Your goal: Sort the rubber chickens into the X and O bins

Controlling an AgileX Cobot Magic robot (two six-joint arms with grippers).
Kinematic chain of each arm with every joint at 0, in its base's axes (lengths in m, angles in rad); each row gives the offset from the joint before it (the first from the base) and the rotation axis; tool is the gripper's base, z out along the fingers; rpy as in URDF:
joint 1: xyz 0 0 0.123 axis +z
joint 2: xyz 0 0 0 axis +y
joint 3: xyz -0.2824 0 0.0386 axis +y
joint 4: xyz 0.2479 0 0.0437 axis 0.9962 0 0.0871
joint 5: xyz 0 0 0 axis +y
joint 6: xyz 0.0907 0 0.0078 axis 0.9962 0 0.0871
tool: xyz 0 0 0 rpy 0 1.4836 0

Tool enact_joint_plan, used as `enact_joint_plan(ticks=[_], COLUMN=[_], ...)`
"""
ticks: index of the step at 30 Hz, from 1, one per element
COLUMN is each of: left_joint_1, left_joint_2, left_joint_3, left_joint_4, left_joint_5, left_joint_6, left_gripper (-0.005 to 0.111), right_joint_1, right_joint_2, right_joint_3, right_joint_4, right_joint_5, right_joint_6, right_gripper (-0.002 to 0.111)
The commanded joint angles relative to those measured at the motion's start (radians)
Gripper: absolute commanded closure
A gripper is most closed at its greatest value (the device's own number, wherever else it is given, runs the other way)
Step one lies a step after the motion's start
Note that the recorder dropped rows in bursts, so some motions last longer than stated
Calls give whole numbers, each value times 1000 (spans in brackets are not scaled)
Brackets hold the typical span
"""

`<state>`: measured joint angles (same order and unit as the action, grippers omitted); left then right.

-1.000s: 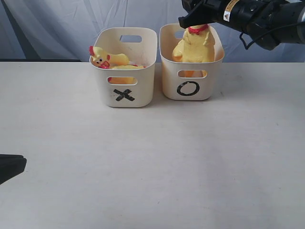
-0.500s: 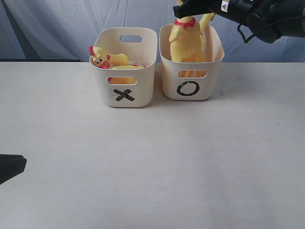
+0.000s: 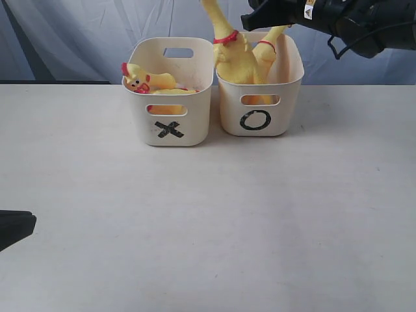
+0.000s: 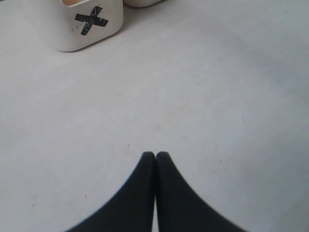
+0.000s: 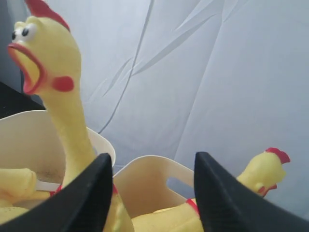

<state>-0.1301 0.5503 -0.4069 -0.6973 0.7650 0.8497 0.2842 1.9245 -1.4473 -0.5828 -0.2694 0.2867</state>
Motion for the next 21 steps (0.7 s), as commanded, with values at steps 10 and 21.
enact_joint_plan(ticks=[10, 21], left_joint_1=[-2, -2], left_joint_2=[-6, -6], left_joint_3=[4, 4], left_joint_4=[-8, -4], left_joint_5=[1, -1], left_joint_6=[-6, -6], left_gripper=[107, 107], right_joint_1=[-4, -4], right_joint_2=[-20, -181], right_joint_3=[-3, 18], right_joint_4=[8, 48], right_joint_5=[22, 419], right_joint_6=[2, -4], right_gripper=[59, 109])
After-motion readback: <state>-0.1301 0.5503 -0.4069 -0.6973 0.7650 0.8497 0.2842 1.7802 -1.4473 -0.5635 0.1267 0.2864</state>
